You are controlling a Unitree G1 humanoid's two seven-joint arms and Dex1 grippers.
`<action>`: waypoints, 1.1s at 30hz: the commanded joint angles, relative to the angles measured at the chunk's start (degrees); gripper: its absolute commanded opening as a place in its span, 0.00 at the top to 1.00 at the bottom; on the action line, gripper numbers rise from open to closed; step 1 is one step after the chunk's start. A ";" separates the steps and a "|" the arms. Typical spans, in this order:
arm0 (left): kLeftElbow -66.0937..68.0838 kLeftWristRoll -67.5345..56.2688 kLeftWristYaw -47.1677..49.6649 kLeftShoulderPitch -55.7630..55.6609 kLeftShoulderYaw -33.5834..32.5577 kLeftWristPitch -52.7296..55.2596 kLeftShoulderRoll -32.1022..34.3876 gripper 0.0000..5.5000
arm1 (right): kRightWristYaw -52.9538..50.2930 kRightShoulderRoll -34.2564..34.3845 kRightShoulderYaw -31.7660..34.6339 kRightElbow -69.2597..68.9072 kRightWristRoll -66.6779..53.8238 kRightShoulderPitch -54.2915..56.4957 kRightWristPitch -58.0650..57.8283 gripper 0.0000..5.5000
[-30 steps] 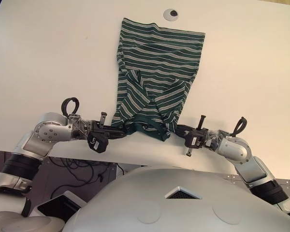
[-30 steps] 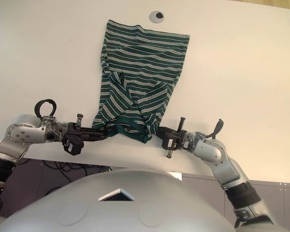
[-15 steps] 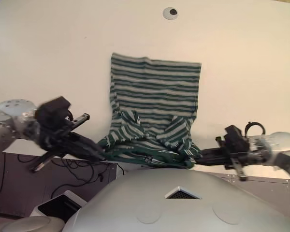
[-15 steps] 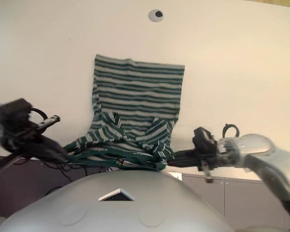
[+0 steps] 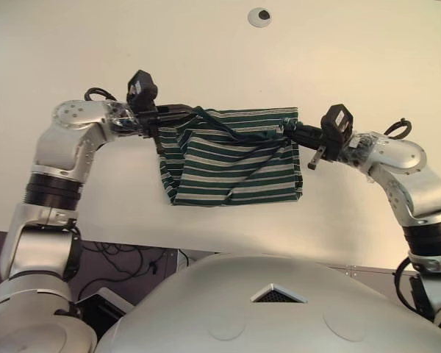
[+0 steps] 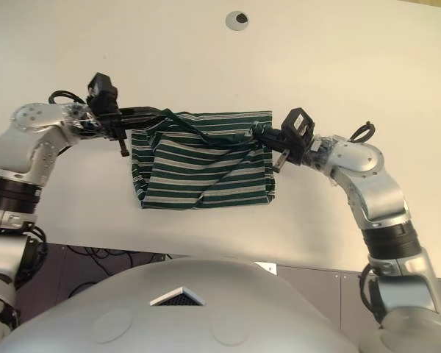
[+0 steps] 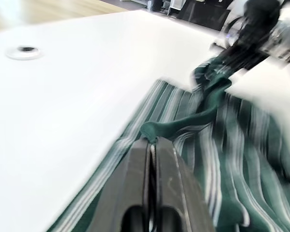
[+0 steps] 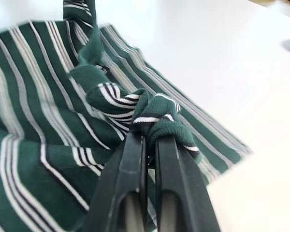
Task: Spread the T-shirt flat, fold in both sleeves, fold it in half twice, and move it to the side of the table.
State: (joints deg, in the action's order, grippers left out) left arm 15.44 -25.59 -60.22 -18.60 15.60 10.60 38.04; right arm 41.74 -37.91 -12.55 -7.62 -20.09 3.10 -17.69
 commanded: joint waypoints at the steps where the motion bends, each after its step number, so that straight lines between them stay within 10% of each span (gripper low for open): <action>1: 3.67 5.04 -0.56 -0.39 -0.79 -4.74 -1.71 1.00 | -1.37 4.17 -0.19 4.81 3.70 4.60 1.84 0.99; 12: 11.65 10.17 -0.96 -2.91 -4.60 -4.40 -3.71 1.00 | -7.27 12.92 2.38 14.89 8.33 7.82 4.38 0.99; 26: 22.19 20.19 15.09 -9.32 -8.90 -8.36 -5.78 0.68 | -8.80 15.55 7.20 17.77 9.47 11.03 6.55 0.54; 33: -7.96 6.84 4.97 -4.03 -8.36 -4.07 -10.19 0.67 | 1.11 5.90 -1.43 13.92 22.21 9.31 21.96 0.46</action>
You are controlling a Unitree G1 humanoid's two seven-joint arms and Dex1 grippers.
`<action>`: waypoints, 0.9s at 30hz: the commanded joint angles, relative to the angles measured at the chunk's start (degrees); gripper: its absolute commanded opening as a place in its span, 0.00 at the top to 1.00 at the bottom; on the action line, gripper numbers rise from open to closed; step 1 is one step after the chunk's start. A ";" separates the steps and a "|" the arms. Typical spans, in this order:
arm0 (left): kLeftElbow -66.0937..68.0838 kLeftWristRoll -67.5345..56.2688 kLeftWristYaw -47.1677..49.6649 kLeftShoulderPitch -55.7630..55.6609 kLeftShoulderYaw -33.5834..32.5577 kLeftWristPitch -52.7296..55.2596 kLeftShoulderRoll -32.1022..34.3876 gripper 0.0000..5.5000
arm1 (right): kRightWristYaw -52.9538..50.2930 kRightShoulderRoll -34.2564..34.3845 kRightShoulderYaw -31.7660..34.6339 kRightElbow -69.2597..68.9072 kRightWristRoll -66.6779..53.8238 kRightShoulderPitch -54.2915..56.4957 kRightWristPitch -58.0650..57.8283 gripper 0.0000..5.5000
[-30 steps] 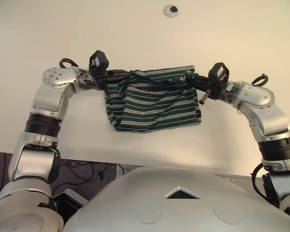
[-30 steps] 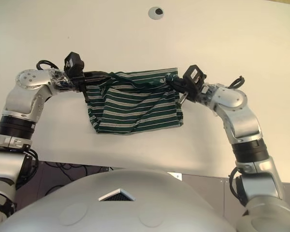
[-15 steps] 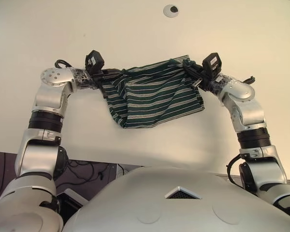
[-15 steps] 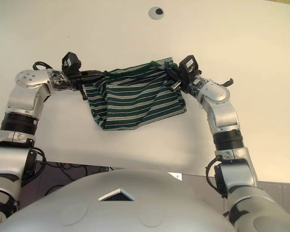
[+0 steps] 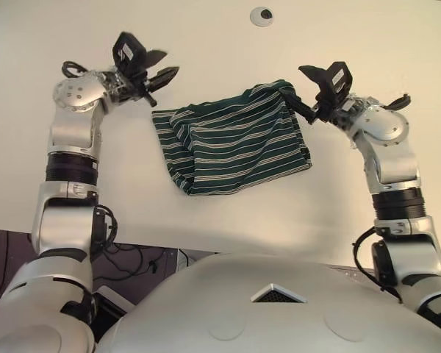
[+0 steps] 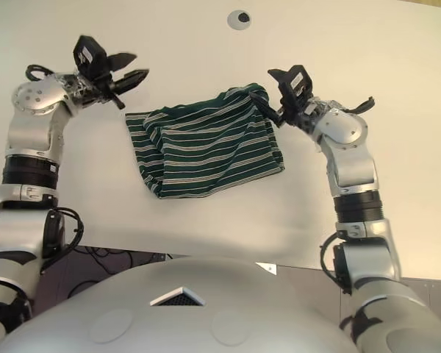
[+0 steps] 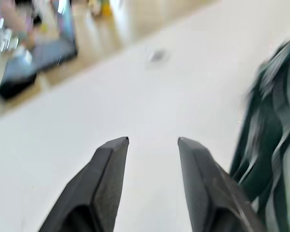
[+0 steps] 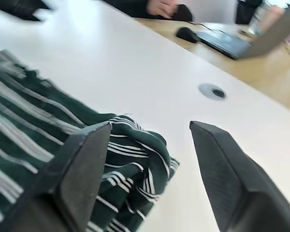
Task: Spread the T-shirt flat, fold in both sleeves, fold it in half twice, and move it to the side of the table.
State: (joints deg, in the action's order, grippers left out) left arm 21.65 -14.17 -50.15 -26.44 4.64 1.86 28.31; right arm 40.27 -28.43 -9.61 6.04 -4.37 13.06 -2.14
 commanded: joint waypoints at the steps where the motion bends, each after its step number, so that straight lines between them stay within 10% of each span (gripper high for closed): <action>1: -18.22 -4.95 -6.95 5.57 4.71 6.05 0.05 0.67 | 2.76 -3.99 -5.24 1.22 8.10 -0.19 8.15 0.46; 11: 6.82 34.13 -15.30 0.52 26.85 -35.39 16.92 0.67 | 20.85 -11.96 -16.75 -7.93 11.19 -7.27 3.54 0.46; 19: 34.58 77.02 53.39 -39.70 46.54 -47.22 9.23 0.67 | 18.52 -2.48 -9.77 -19.16 -10.45 -2.92 -11.90 0.46; 21: 36.95 66.32 50.81 -39.39 38.05 -51.10 8.42 0.67 | 16.80 -2.20 -6.09 -19.45 -14.13 -1.81 -13.77 0.46; 27: 27.21 12.71 -9.62 -21.07 29.58 -52.36 10.33 0.67 | 14.18 -8.62 -2.22 -14.42 -7.00 0.34 -10.62 0.46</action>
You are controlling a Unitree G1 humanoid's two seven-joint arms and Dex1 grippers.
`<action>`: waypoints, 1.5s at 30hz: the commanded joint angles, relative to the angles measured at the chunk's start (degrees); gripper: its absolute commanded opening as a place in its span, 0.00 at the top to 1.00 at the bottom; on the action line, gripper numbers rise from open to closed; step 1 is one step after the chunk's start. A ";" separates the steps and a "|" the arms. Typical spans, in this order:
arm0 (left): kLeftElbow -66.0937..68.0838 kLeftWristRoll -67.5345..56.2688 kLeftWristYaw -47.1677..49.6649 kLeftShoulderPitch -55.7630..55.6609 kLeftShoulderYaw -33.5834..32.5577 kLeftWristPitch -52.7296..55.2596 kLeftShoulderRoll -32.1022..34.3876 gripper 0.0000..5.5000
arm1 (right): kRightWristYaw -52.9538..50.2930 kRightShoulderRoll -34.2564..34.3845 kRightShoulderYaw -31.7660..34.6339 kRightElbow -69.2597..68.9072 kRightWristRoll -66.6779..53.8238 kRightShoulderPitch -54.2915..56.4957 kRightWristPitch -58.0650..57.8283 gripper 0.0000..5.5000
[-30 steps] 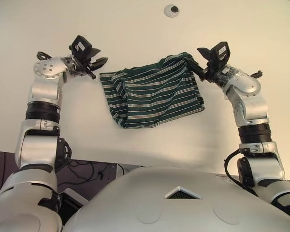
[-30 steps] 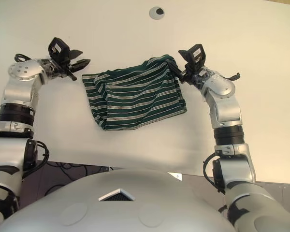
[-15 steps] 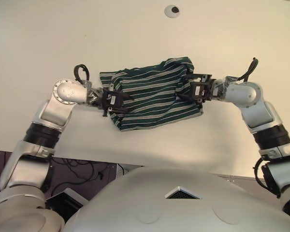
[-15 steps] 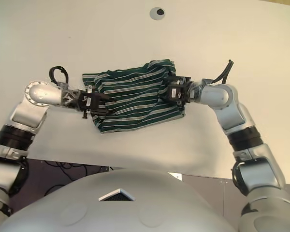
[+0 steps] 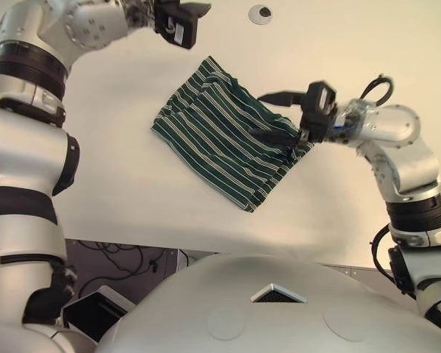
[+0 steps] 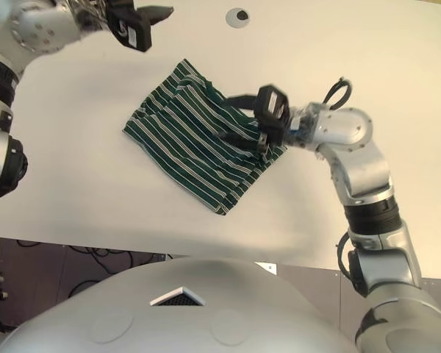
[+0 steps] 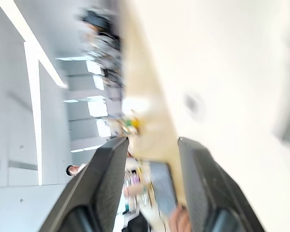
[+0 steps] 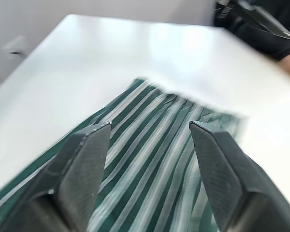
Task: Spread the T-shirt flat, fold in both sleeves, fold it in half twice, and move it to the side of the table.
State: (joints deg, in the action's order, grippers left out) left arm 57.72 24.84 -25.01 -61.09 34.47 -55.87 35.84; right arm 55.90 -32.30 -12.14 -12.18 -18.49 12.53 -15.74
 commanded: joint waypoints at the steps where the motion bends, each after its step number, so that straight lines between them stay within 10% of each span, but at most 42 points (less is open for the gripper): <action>1: -11.32 -28.27 -39.69 16.17 1.34 6.78 4.26 0.67 | -0.77 -6.81 -0.70 5.28 10.13 0.28 5.15 0.46; 6: -3.33 -6.75 -40.94 16.06 10.63 2.78 2.70 0.67 | 2.21 -11.12 -11.16 12.10 24.90 -1.77 15.36 0.46; 12: 9.70 32.71 8.20 -0.97 32.79 14.83 -10.54 0.67 | 4.16 -0.44 -20.80 16.51 27.86 4.14 16.02 0.46; 18: 16.67 34.41 25.89 -5.68 30.97 18.16 -11.58 0.67 | 2.01 -3.53 -15.10 18.21 25.80 4.09 16.13 0.46; 21: 18.98 17.88 20.53 -3.77 14.61 10.74 -9.14 0.67 | 1.27 -3.20 -6.88 16.78 16.27 1.04 12.28 0.46; 26: 13.15 -22.68 -16.14 5.68 -16.50 7.52 -4.33 0.67 | -3.78 0.67 18.50 10.20 -16.53 -4.80 -12.03 0.46; 32: -3.64 -36.47 -43.75 37.00 -17.62 9.32 7.89 0.58 | -0.12 -13.00 12.59 6.06 3.42 -29.63 3.20 0.41; 45: -16.06 -17.67 -27.15 48.94 -11.97 -10.93 5.30 0.46 | -18.32 -5.79 -4.27 18.15 35.47 -22.22 44.27 0.29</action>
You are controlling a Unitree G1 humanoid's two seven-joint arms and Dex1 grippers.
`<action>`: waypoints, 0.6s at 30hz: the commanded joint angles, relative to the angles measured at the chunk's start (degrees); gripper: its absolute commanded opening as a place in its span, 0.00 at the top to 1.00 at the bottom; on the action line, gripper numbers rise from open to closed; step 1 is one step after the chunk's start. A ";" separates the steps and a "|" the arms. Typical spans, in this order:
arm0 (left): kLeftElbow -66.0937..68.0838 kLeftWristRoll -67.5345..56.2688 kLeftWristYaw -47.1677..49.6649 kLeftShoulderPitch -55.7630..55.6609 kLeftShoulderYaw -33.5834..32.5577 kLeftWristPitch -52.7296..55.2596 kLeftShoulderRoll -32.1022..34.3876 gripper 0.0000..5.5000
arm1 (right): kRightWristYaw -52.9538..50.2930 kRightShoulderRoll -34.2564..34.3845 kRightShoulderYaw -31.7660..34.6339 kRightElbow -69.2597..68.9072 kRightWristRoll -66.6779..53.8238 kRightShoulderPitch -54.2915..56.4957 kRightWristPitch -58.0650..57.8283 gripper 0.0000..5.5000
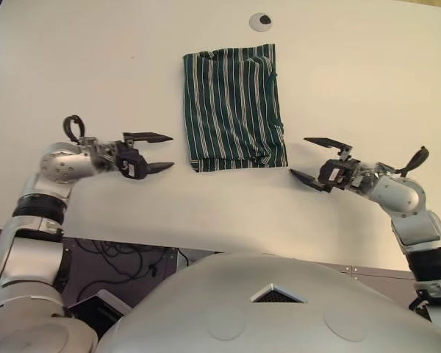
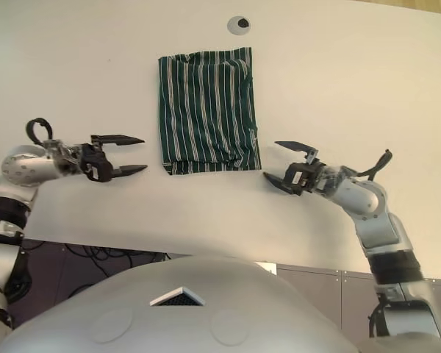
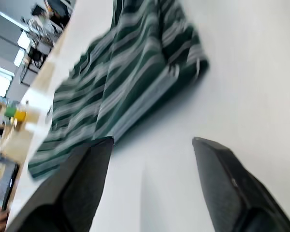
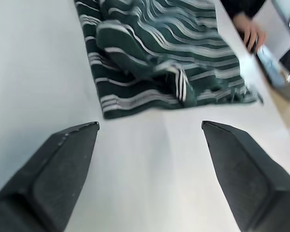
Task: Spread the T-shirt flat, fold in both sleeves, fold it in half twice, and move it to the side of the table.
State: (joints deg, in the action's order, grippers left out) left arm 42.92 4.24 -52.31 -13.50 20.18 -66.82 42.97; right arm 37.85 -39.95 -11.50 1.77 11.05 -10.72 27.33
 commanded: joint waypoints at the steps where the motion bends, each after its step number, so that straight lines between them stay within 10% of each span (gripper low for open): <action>1: -1.40 4.23 0.99 1.13 2.54 -0.28 -2.41 0.46 | -1.02 2.20 -5.98 5.90 7.58 2.38 2.19 0.29; 18: 0.95 11.50 8.00 -2.59 5.31 -1.25 -4.46 0.87 | -0.87 1.58 -11.97 14.01 9.13 11.29 3.90 0.77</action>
State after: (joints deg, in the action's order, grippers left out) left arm 42.64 13.47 -43.80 -17.04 24.01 -69.11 38.41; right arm 34.21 -36.77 -21.84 12.74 17.93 2.17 33.65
